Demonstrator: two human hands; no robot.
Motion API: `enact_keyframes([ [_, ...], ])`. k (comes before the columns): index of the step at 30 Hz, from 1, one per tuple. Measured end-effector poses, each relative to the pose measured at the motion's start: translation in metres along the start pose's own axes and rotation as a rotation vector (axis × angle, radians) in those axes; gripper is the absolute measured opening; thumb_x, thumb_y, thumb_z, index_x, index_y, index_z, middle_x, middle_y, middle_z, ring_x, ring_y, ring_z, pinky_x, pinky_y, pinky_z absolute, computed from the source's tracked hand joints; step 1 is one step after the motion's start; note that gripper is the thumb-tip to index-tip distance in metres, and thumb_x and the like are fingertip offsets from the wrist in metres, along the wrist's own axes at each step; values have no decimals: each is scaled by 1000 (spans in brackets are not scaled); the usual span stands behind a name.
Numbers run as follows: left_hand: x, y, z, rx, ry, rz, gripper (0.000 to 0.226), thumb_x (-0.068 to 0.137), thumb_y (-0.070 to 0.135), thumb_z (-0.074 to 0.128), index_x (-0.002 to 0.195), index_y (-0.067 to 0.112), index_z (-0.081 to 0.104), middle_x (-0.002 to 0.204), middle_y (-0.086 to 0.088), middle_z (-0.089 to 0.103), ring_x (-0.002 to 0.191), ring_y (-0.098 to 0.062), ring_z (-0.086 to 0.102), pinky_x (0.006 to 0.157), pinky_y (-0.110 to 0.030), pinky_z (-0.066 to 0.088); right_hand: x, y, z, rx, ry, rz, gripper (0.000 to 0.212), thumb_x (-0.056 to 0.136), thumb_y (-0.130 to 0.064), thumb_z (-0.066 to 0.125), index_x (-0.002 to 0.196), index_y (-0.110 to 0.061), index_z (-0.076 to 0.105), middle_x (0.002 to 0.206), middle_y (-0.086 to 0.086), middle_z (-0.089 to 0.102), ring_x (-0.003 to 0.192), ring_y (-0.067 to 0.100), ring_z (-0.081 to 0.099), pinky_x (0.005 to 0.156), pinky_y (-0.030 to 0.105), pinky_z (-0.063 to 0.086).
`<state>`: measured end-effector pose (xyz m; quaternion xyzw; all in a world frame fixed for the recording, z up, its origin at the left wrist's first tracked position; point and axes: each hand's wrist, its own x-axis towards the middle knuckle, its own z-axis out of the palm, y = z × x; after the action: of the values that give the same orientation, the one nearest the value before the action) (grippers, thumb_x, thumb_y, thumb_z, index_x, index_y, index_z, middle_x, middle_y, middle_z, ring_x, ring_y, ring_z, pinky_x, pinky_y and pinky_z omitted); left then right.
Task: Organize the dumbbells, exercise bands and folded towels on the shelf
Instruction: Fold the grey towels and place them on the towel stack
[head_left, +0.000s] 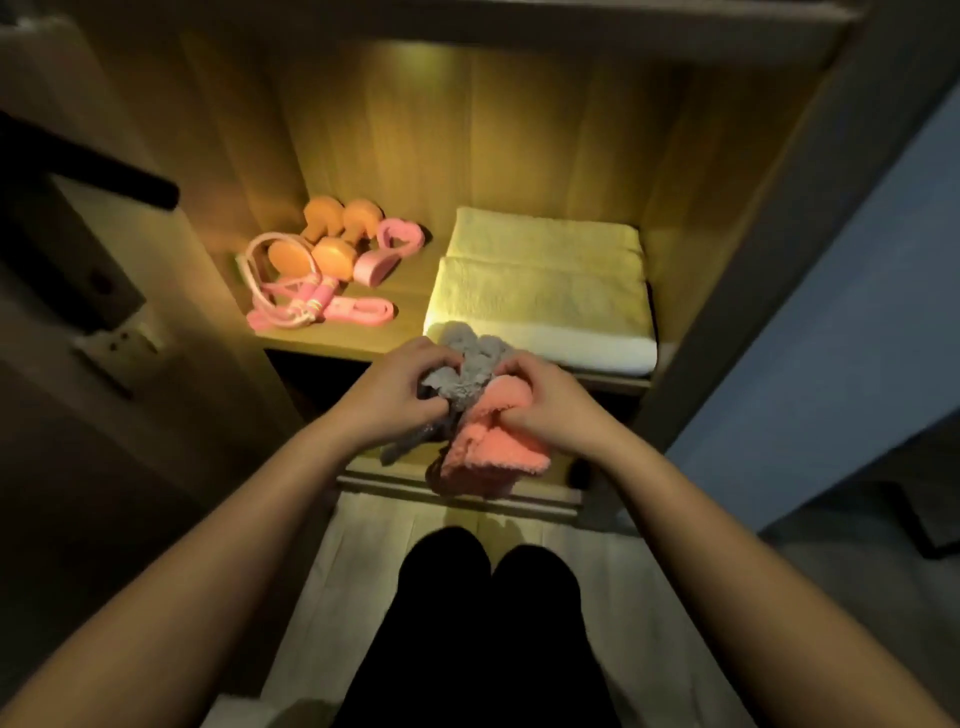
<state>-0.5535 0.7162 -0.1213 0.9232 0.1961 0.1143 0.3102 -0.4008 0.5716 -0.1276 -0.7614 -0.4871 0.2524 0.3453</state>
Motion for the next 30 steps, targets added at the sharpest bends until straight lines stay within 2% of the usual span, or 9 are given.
enact_keyframes([
  [5,-98,-10,40,-54,-163,131,56,66,42,53,114,18,65,111,3,55,102,-9,55,88,-22,43,-110,15,62,38,37,7,41,66,-8,75,95,-28,56,91,-11,62,84,3,57,74,23,45],
  [7,-135,-16,66,-84,-299,123,55,66,39,55,114,15,66,112,3,57,103,-7,53,89,-18,42,-154,32,100,13,-4,66,38,65,-13,77,96,-24,57,89,-7,62,81,6,57,71,27,45],
  [11,-177,-34,113,-130,-543,23,34,76,11,70,103,30,64,110,17,58,100,7,51,92,-14,38,-211,59,152,12,-88,141,44,59,-42,66,99,-29,54,95,-5,66,88,12,61,77,37,52],
  [14,-178,-36,115,-225,-574,-37,41,78,-2,69,96,35,63,107,16,62,101,-1,58,92,-15,43,-216,57,147,22,-97,108,32,62,-44,65,88,-35,51,92,-6,63,87,13,60,78,37,50],
  [18,-175,-26,99,-174,-785,25,29,83,7,70,101,30,65,113,1,65,105,-15,60,95,-28,47,-215,45,135,-46,-335,39,38,70,-34,82,97,-25,56,94,-2,62,86,15,59,78,38,50],
  [21,-173,-29,93,-189,-877,16,23,84,26,74,103,33,63,113,8,63,106,-11,59,95,-30,48,-211,43,114,92,-525,110,38,76,-28,82,107,-20,62,99,2,63,86,12,62,81,32,52],
  [24,-168,-34,91,-320,-860,-50,40,76,61,67,103,32,68,109,8,65,103,-16,60,92,-33,46,-197,43,95,187,-331,88,18,87,-25,73,100,-14,67,95,-1,69,87,18,67,79,31,55],
  [27,-164,-43,94,-501,-728,-155,46,76,69,62,92,28,73,99,-12,67,89,-25,60,82,-40,44,-180,45,94,-8,-65,-68,14,87,-26,71,99,-20,65,100,-10,62,93,5,60,82,19,46],
  [30,-162,-50,100,-547,-715,-212,30,75,54,67,83,25,74,95,-27,63,81,-29,52,75,-44,38,-175,54,107,-137,-264,-50,7,85,-15,68,89,-20,69,85,-18,63,82,-3,60,75,12,43],
])
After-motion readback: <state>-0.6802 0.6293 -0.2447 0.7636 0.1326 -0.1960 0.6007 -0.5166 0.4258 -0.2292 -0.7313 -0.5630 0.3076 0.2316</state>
